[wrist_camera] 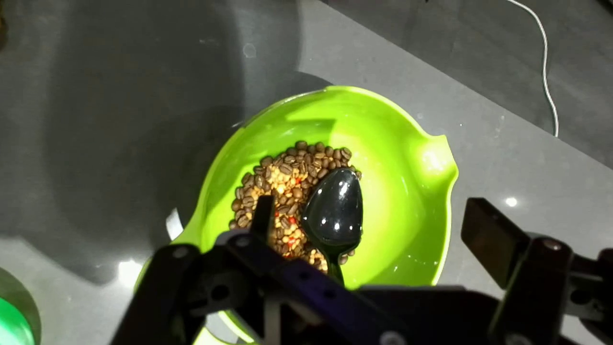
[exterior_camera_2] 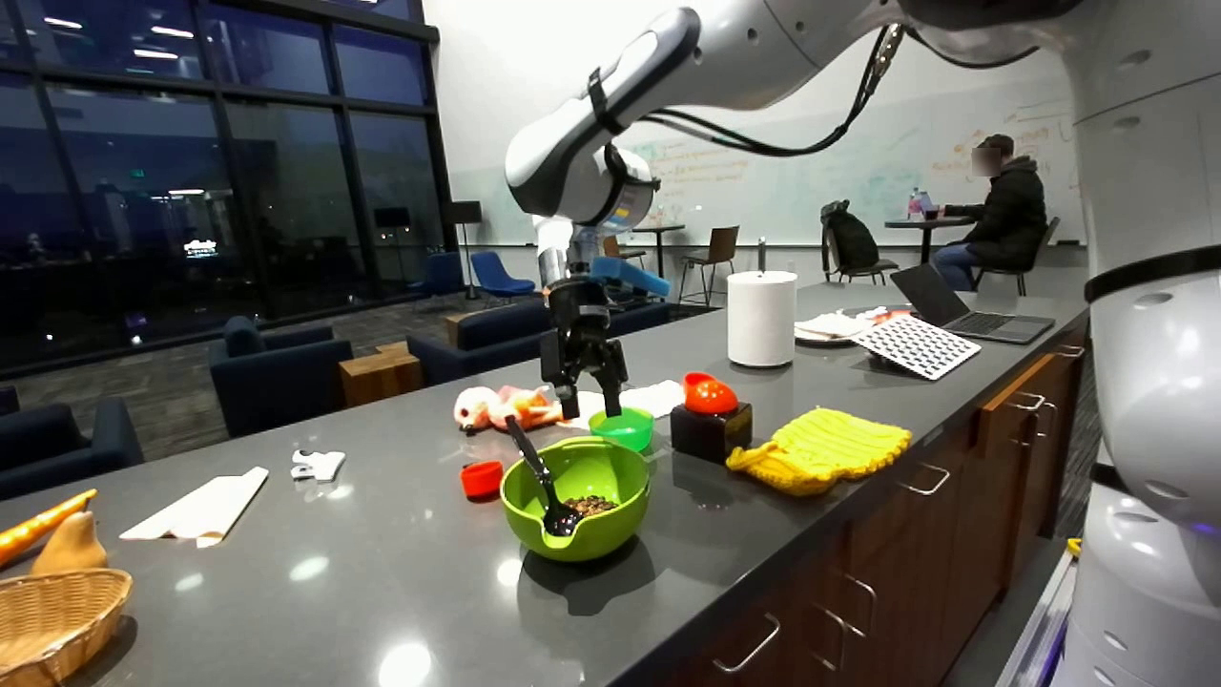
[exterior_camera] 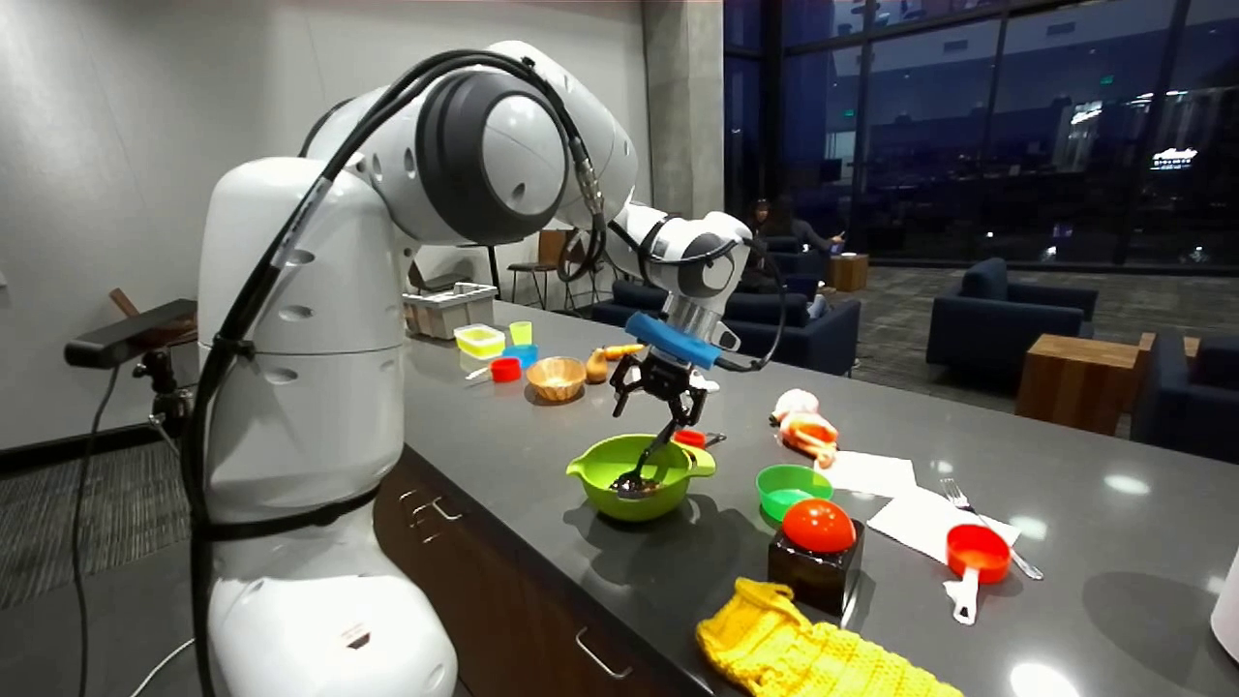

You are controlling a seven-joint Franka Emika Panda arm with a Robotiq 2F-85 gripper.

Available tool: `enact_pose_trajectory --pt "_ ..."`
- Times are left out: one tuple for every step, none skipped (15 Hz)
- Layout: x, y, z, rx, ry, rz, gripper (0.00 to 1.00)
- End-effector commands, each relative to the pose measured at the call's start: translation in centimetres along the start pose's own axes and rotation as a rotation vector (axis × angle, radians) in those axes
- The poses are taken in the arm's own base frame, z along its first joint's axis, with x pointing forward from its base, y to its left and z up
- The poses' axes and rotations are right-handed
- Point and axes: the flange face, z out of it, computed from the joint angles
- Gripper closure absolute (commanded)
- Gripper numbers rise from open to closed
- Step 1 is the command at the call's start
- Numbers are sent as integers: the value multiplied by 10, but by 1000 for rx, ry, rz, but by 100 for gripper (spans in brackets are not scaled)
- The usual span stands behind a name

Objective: Use the spoon to mix the contents of the green bowl

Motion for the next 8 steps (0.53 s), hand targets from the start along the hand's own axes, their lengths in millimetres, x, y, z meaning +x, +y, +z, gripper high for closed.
enact_pose_trajectory --pt "1 0 1 0 -3 -1 0" --pt "1 0 1 1 -2 0 0" --pt "1 0 1 1 -2 1 0" --pt "1 0 1 1 -2 1 0" --pt "4 2 -1 -21 45 12 0" --pt "9 3 -2 -45 101 21 0" --pt "17 4 -2 -85 174 15 0" --pt "26 4 -2 -102 232 10 0"
